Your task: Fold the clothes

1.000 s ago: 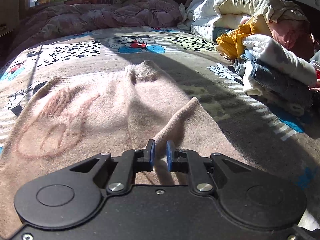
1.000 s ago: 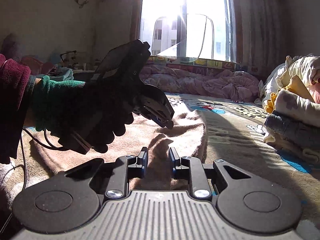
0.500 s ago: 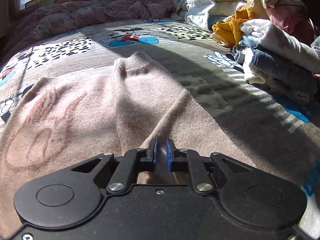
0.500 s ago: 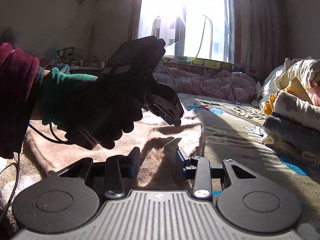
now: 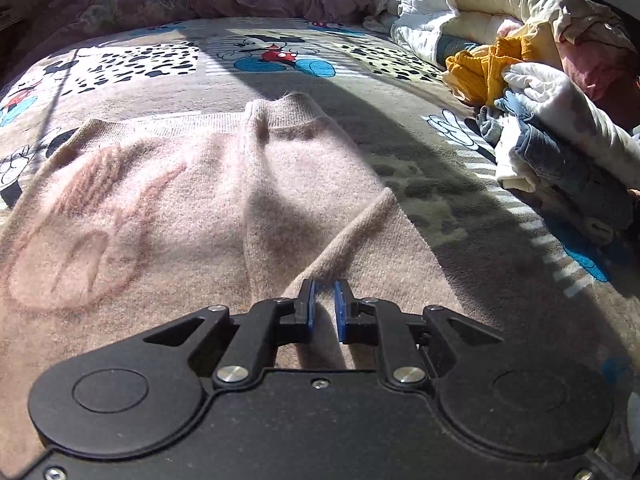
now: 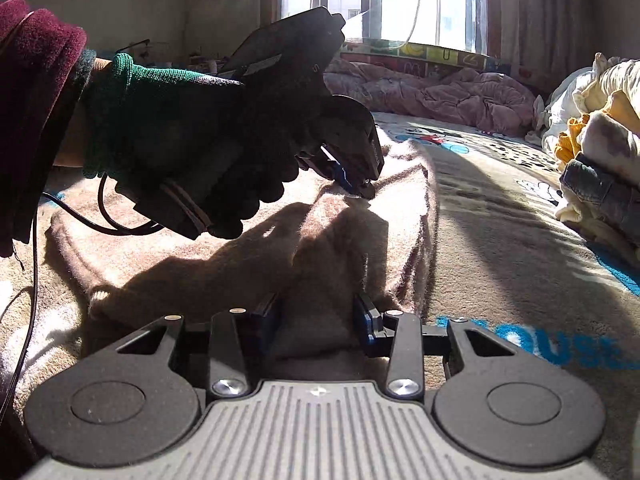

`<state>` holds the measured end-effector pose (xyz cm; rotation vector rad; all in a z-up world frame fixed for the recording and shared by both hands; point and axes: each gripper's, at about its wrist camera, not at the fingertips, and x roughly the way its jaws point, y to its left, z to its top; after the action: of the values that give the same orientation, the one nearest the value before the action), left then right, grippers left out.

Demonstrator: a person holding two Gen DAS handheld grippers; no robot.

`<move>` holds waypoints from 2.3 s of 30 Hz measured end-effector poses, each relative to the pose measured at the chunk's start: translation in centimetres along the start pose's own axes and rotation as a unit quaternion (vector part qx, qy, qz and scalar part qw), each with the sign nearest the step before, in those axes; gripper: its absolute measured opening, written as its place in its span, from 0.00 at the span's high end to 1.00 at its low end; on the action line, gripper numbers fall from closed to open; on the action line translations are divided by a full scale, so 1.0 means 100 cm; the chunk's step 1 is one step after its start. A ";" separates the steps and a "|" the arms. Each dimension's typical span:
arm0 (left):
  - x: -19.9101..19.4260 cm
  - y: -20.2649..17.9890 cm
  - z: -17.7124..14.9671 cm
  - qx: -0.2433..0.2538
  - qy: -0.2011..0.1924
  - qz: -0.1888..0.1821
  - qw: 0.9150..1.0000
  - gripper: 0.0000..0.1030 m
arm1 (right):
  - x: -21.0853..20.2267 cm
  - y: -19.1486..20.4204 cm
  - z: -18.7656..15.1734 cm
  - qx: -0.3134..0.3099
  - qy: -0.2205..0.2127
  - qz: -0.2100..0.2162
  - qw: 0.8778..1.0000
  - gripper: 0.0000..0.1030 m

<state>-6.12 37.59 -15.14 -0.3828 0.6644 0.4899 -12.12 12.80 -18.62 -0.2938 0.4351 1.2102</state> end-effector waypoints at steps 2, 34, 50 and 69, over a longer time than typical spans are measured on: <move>-0.024 0.009 -0.010 -0.023 -0.021 0.012 0.999 0.57 | -0.015 0.003 -0.004 0.000 -0.007 0.005 1.000 0.57; -0.212 0.194 -0.208 -0.486 -0.150 -0.002 0.861 0.62 | -0.048 -0.083 -0.051 0.402 -0.011 0.050 0.914 0.29; -0.216 0.183 -0.184 -0.470 -0.197 -0.025 0.860 0.75 | -0.039 -0.073 -0.050 0.357 -0.012 0.049 0.933 0.24; -0.221 0.197 -0.244 -0.557 -0.224 -0.076 0.796 0.63 | -0.036 -0.075 -0.051 0.357 -0.015 0.052 0.933 0.22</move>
<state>-43.84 35.13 -21.68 -1.3771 -0.2028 0.7577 -6.96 5.07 -21.50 0.3790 0.8363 1.0792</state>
